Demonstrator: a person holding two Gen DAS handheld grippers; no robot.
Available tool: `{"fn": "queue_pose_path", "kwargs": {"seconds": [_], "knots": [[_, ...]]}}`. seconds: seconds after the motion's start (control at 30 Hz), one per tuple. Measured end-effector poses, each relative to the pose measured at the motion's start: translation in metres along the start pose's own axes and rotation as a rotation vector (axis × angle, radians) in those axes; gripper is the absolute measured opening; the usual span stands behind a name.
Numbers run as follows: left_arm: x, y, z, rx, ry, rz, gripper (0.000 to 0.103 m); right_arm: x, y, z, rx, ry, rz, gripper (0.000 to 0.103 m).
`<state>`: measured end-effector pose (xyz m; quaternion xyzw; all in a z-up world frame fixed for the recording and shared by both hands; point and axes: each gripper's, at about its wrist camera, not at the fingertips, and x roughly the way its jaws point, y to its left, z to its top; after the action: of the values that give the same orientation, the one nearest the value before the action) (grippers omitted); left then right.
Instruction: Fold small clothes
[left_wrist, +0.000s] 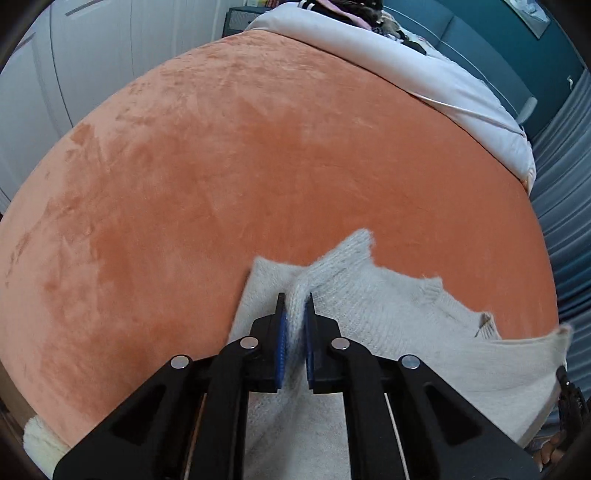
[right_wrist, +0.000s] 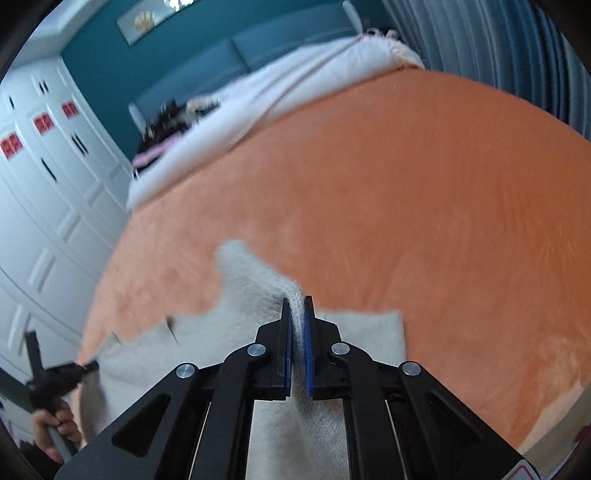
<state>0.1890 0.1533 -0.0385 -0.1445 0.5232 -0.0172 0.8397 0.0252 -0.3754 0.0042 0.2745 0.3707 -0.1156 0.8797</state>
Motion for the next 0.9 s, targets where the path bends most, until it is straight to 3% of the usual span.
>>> {"fn": "queue_pose_path", "kwargs": {"seconds": [0.1,0.13,0.17,0.2,0.27,0.3,0.37,0.43,0.53,0.67,0.8,0.83,0.87,0.9], "knots": [[0.04,0.002,-0.006,0.04,0.057,0.1,0.009,0.062,-0.029,-0.015,0.037,0.184,-0.075,0.006],[0.053,0.008,-0.012,0.029,0.089,0.106,0.011,0.081,-0.037,-0.025,0.055,0.249,-0.108,0.007],[0.052,0.011,-0.015,0.028,0.061,0.102,0.011,0.086,-0.041,-0.031,0.063,0.263,-0.106,0.007],[0.048,0.01,-0.016,0.036,0.033,0.102,0.013,0.079,-0.038,-0.031,0.058,0.228,-0.106,0.007],[0.036,0.008,-0.019,0.034,0.021,0.093,0.023,0.059,-0.033,-0.028,0.086,0.195,-0.087,0.022],[0.027,0.008,-0.021,0.031,0.006,0.094,0.035,0.045,-0.032,-0.027,0.105,0.172,-0.074,0.033],[-0.001,0.01,-0.029,0.049,-0.058,0.092,0.046,0.017,-0.03,-0.03,0.119,0.117,-0.067,0.056],[-0.023,0.011,-0.041,0.063,-0.084,0.093,0.062,-0.011,-0.032,-0.042,0.119,0.071,-0.085,0.069],[-0.051,0.021,-0.072,0.017,-0.078,0.046,0.074,-0.042,-0.04,-0.074,0.108,0.073,-0.13,0.07],[-0.059,0.048,-0.115,-0.103,-0.035,-0.017,0.08,-0.065,-0.053,-0.116,0.128,0.097,-0.138,0.07],[-0.05,0.068,-0.137,-0.197,-0.004,0.018,0.082,-0.073,-0.039,-0.142,0.104,0.08,-0.122,0.069],[-0.047,0.073,-0.14,-0.234,-0.001,0.024,0.086,-0.076,-0.032,-0.144,0.089,0.063,-0.079,0.06],[-0.045,0.076,-0.143,-0.274,-0.001,0.055,0.089,-0.075,-0.02,-0.141,0.066,0.066,-0.019,0.038],[-0.041,0.08,-0.145,-0.301,-0.004,0.072,0.092,-0.07,-0.007,-0.137,0.037,0.084,0.013,0.028]]}}
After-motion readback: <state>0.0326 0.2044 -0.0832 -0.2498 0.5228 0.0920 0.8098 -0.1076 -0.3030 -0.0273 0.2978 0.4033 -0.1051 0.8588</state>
